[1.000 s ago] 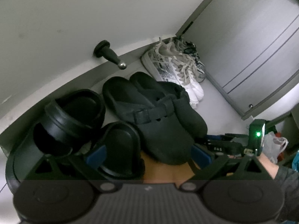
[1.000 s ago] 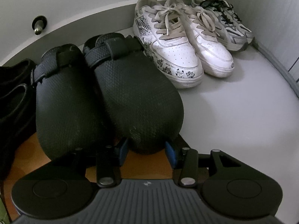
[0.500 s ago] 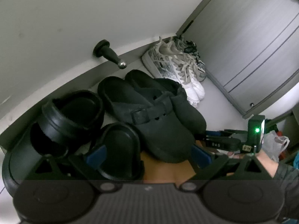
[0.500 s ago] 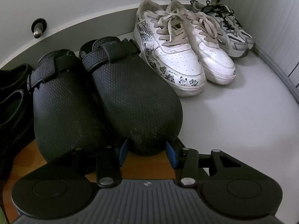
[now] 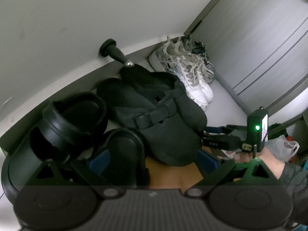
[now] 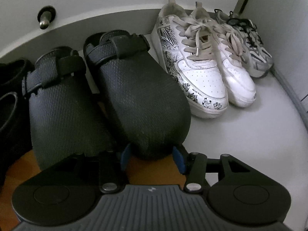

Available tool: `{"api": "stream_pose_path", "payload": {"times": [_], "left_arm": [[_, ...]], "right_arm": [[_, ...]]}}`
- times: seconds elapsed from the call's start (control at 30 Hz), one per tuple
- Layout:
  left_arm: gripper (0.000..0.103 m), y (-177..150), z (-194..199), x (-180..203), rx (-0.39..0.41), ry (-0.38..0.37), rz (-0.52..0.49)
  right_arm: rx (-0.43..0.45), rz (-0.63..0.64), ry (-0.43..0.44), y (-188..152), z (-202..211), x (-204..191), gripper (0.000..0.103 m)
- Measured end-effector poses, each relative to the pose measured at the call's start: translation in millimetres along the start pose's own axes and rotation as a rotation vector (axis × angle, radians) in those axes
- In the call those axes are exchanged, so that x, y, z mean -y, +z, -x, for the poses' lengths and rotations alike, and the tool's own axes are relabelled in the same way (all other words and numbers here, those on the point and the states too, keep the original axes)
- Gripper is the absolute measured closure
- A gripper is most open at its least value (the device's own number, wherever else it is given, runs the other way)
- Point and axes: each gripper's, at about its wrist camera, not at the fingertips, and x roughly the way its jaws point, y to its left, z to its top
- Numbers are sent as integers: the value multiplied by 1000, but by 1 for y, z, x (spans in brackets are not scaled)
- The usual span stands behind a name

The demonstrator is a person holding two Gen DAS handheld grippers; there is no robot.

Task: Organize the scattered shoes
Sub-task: 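Open the right tool and release the black clogs, then move the right tool to the black slides by the cabinet and grasp them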

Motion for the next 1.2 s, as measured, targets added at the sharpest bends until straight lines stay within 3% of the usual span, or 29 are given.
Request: {"api": "stream_pose_path", "payload": {"times": [0.3, 0.57, 0.67, 0.93, 1.03, 1.2], "left_arm": [[5, 0, 8, 0, 24, -6, -1], [5, -1, 7, 2, 17, -2, -8], [5, -1, 6, 2, 16, 2, -13], [5, -3, 7, 3, 26, 18, -15], [5, -2, 11, 2, 42, 34, -7], [5, 6, 23, 1, 35, 58, 13]], "right_arm": [[14, 9, 22, 3, 34, -2, 49], [-79, 102, 78, -18, 38, -26, 54], [-85, 89, 106, -15, 37, -26, 69], [-51, -1, 120, -16, 37, -26, 72], [-41, 44, 91, -16, 37, -34, 72], [-38, -2, 93, -12, 47, -29, 71]]}}
